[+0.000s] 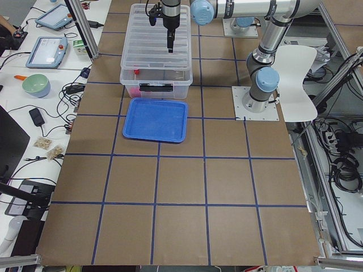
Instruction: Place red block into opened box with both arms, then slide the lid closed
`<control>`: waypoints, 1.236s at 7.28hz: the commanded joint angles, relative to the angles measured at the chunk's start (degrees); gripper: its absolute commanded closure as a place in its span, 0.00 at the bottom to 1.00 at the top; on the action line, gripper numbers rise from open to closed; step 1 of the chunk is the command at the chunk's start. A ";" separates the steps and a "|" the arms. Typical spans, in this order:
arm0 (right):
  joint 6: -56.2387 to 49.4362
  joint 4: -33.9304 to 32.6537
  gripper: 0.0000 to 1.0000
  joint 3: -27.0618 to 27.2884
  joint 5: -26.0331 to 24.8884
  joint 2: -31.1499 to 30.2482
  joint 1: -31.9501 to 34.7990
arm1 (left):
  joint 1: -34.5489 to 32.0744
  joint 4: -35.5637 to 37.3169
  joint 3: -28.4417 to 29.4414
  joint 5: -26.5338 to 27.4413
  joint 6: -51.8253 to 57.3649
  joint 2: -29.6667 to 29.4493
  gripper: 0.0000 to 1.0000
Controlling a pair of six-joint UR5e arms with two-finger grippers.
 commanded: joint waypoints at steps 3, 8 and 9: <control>1.40 -0.04 0.00 0.00 0.09 0.26 3.04 | 0.00 0.00 0.00 0.08 -0.08 0.18 0.00; 1.31 -0.04 0.00 -0.09 0.09 0.18 3.75 | -1.48 -0.26 1.92 0.78 -0.08 -0.17 0.00; 1.31 -0.04 0.00 -0.09 0.09 0.27 3.93 | -2.28 -0.44 2.89 1.83 -0.17 -0.43 0.00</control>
